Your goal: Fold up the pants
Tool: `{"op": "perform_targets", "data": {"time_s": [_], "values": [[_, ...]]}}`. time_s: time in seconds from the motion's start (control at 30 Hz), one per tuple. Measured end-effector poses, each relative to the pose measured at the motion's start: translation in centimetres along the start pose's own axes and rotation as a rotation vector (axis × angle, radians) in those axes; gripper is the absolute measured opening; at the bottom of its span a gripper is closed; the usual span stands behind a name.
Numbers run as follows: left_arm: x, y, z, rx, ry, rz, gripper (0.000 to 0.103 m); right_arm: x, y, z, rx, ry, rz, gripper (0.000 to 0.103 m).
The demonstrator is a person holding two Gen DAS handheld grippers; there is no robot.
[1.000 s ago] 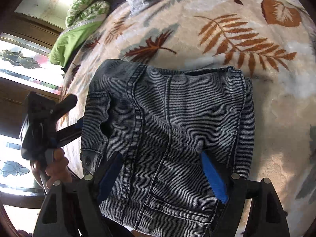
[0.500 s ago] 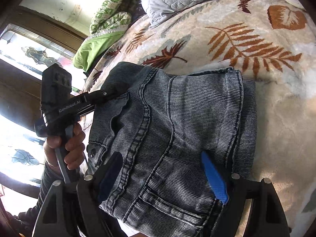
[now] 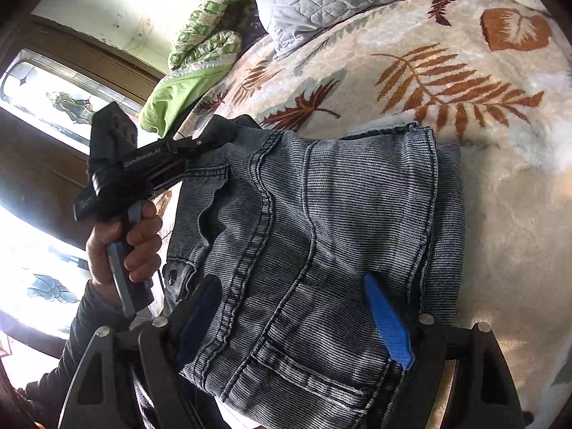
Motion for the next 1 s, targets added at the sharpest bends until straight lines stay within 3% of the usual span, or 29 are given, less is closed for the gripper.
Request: {"op": "perform_targets", "data": {"time_s": [0.07,0.1,0.13,0.23,0.33,0.37,0.4,0.47,0.53,0.63,0.7,0.77,0.87,1.0], "values": [[0.6,-0.4,-0.6,0.0,-0.012,-0.05,0.051,0.1,0.0,-0.1,-0.005,-0.007,0.001,0.084],[1.2,-0.8,-1.2,0.005,-0.027,-0.112,0.074,0.4,0.1,-0.1,-0.006,-0.005,0.009,0.084],[1.9,-1.3,-2.2,-0.002,-0.037,-0.178,0.081,0.5,0.2,-0.4,-0.01,0.0,0.025,0.084],[2.6,-3.9,-5.7,-0.014,-0.148,-0.28,0.081,1.8,-0.5,-2.3,-0.027,0.079,0.078,0.084],[0.3,-7.7,-8.4,-0.007,-0.22,-0.252,0.081,3.3,-2.2,-3.3,-0.047,0.096,0.03,0.084],[-0.4,-9.2,-8.4,0.007,-0.198,-0.237,0.081,3.0,-2.8,-2.7,-0.023,0.053,0.022,0.084],[-0.9,-11.0,-7.5,0.071,-0.152,-0.232,0.081,2.3,-3.5,-1.6,0.01,0.014,0.027,0.084],[-1.8,-14.6,-4.9,0.21,-0.021,-0.163,0.075,1.8,-4.0,-1.2,-0.007,0.03,0.039,0.084],[-2.7,-14.8,-6.2,0.122,0.057,-0.108,0.072,2.4,-3.8,-2.3,-0.026,-0.002,0.066,0.084],[-3.8,-14.2,-9.6,0.006,-0.008,-0.16,0.072,4.1,-4.4,-4.6,-0.079,-0.001,-0.001,0.084],[-4.5,-15.2,-9.2,0.038,-0.007,-0.134,0.072,4.1,-5.4,-4.7,-0.078,-0.014,-0.02,0.084],[-3.8,-17.2,-6.4,0.123,-0.033,-0.188,0.063,2.2,-6.5,-2.7,-0.021,-0.065,0.004,0.084],[-2.9,-17.7,-6.5,0.082,-0.108,-0.276,0.053,1.5,-6.8,-2.6,-0.058,-0.022,0.014,0.084],[-4.0,-17.7,-7.1,0.048,-0.07,-0.248,0.039,1.4,-6.8,-2.6,-0.043,-0.018,0.016,0.084]]}}
Point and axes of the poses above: each gripper's, at about its wrist camera, not at the fingertips, and z roughly the way its jaws point, x to its left, y to its top, the point moved 5 cm from there along z, roughly the way its jaws point, and after that the axes turned 6 degrees about z, right-handed, at the moved point
